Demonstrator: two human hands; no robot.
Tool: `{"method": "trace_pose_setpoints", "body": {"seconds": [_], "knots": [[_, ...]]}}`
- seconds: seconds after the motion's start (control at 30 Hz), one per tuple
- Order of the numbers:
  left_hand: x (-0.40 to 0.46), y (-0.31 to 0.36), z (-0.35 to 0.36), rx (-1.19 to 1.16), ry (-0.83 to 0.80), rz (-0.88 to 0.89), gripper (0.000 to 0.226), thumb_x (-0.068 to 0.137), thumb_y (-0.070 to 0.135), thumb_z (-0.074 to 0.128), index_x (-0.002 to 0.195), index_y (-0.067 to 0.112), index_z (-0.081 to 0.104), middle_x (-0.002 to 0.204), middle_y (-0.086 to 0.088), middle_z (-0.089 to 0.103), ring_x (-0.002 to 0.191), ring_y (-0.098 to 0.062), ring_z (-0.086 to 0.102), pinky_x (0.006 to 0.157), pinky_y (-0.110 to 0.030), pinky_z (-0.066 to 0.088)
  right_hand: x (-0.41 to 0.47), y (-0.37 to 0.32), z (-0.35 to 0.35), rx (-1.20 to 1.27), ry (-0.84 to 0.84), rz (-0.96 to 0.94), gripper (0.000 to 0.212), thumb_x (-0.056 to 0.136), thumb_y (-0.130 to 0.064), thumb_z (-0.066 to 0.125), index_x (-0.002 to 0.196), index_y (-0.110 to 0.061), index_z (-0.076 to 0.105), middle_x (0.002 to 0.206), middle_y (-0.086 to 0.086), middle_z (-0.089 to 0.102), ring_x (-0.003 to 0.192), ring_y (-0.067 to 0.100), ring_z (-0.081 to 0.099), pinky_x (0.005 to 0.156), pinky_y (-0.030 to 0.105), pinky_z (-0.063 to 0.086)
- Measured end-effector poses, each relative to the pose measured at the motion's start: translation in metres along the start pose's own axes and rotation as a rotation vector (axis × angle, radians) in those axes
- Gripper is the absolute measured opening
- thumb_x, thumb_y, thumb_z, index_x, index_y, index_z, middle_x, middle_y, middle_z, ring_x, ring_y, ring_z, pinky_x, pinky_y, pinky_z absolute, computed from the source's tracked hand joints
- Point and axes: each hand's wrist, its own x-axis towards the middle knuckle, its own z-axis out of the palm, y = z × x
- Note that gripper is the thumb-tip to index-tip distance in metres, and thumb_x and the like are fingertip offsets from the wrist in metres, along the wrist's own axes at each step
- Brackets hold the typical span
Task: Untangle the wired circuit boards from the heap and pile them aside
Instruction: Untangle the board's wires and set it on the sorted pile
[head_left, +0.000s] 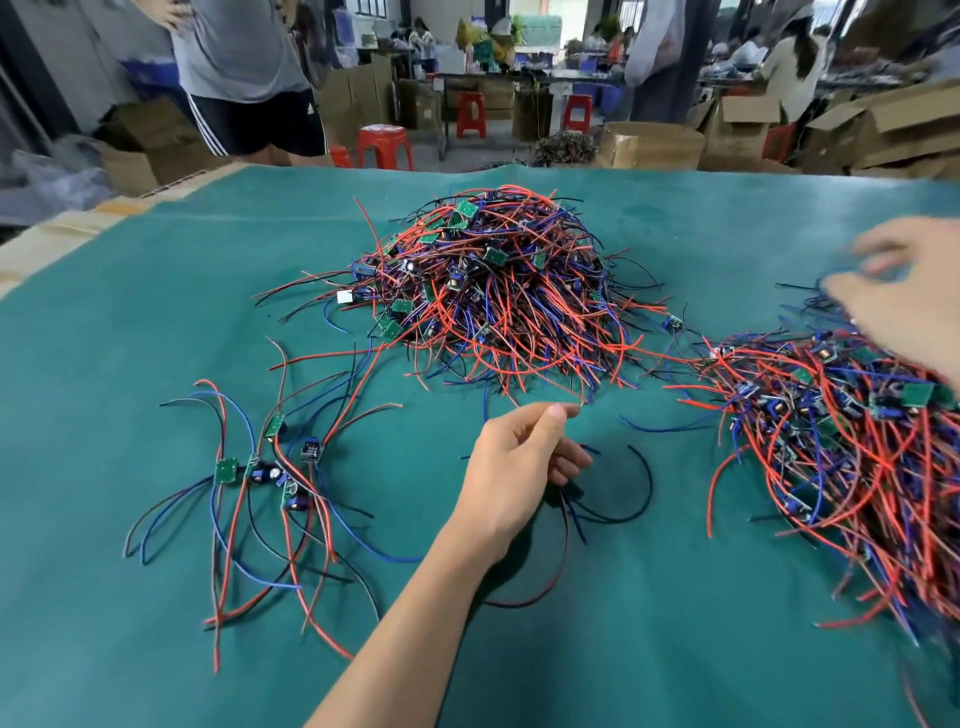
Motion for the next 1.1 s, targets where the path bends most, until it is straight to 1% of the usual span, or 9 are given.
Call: {"method": "trace_pose_setpoints", "body": {"seconds": [0.07,0.13,0.33,0.43,0.57,0.67,0.77,0.87,1.1], "knots": [[0.0,0.0,0.0,-0.007,0.0,-0.001,0.031,0.107,0.021,0.04,0.114,0.009,0.068,0.073,-0.008,0.071,0.064,-0.014,0.06,0.062,-0.021,0.049,-0.011,-0.043,0.028,-0.076,-0.129,-0.17,0.012,0.083,-0.023,0.075,0.095,-0.023,0.076,0.081,0.0,0.072,0.091,0.028,0.071,0.084,0.03,0.047],[0.001,0.001,-0.001,-0.019,-0.002,0.001,0.031,0.107,0.021,0.04,0.113,0.008,0.067,0.074,-0.01,0.071,0.064,-0.015,0.059,0.061,-0.021,0.048,-0.024,-0.093,0.064,-0.082,-0.313,-0.336,0.01,0.081,-0.022,0.074,0.09,-0.023,0.078,0.076,-0.004,0.073,0.086,0.024,0.072,0.077,0.027,0.047],[0.002,-0.002,-0.002,-0.003,-0.009,0.01,0.028,0.105,0.016,0.041,0.094,0.008,0.066,0.071,-0.008,0.071,0.062,-0.014,0.062,0.06,-0.021,0.049,-0.055,-0.173,0.163,-0.152,-0.638,-0.607,0.045,0.088,-0.043,0.073,0.125,-0.019,0.063,0.123,0.007,0.064,0.114,0.032,0.061,0.095,0.047,0.054],[0.003,-0.002,-0.002,0.008,-0.011,0.03,0.033,0.103,0.008,0.042,0.077,0.012,0.063,0.065,0.0,0.068,0.059,-0.011,0.061,0.057,-0.02,0.048,-0.062,-0.175,0.186,-0.155,-0.635,-0.557,0.041,0.088,-0.048,0.075,0.113,-0.018,0.062,0.119,0.005,0.059,0.109,0.03,0.059,0.091,0.045,0.052],[0.003,-0.002,-0.002,0.017,-0.016,0.024,0.031,0.101,0.006,0.043,0.08,0.008,0.065,0.067,-0.002,0.069,0.061,-0.013,0.061,0.057,-0.021,0.048,-0.063,-0.17,0.19,-0.073,-0.628,-0.458,0.012,0.088,-0.025,0.073,0.083,-0.024,0.061,0.113,0.01,0.065,0.104,0.034,0.063,0.084,0.043,0.053],[0.002,0.0,-0.001,0.019,-0.023,0.018,0.027,0.102,0.01,0.045,0.087,0.006,0.067,0.076,-0.015,0.072,0.063,-0.015,0.061,0.06,-0.022,0.049,-0.061,-0.16,0.184,-0.069,-0.64,-0.397,0.014,0.087,-0.023,0.07,0.079,-0.016,0.06,0.102,0.011,0.067,0.105,0.035,0.062,0.087,0.048,0.056],[0.0,0.0,0.0,0.037,-0.032,0.022,0.026,0.103,0.01,0.044,0.098,0.005,0.07,0.079,-0.017,0.072,0.063,-0.013,0.061,0.061,-0.021,0.049,-0.059,-0.15,0.177,-0.071,-0.676,-0.384,0.029,0.091,-0.029,0.066,0.071,-0.009,0.059,0.076,0.008,0.063,0.079,0.034,0.064,0.075,0.042,0.057],[0.001,0.001,-0.001,0.036,-0.027,0.017,0.024,0.102,0.008,0.044,0.106,0.001,0.067,0.077,-0.015,0.072,0.063,-0.013,0.061,0.061,-0.02,0.048,-0.056,-0.145,0.161,-0.021,-0.669,-0.372,0.031,0.092,-0.028,0.062,0.076,-0.002,0.067,0.079,0.014,0.071,0.08,0.035,0.066,0.072,0.042,0.054],[0.004,-0.001,-0.001,-0.108,0.035,-0.002,0.023,0.104,0.013,0.043,0.123,0.007,0.056,0.078,-0.017,0.07,0.067,-0.022,0.06,0.061,-0.023,0.05,-0.056,-0.099,0.088,0.473,-0.714,-0.138,0.015,0.09,-0.01,0.073,0.076,-0.014,0.068,0.054,-0.005,0.065,0.045,0.001,0.05,0.045,0.016,0.038]]}}
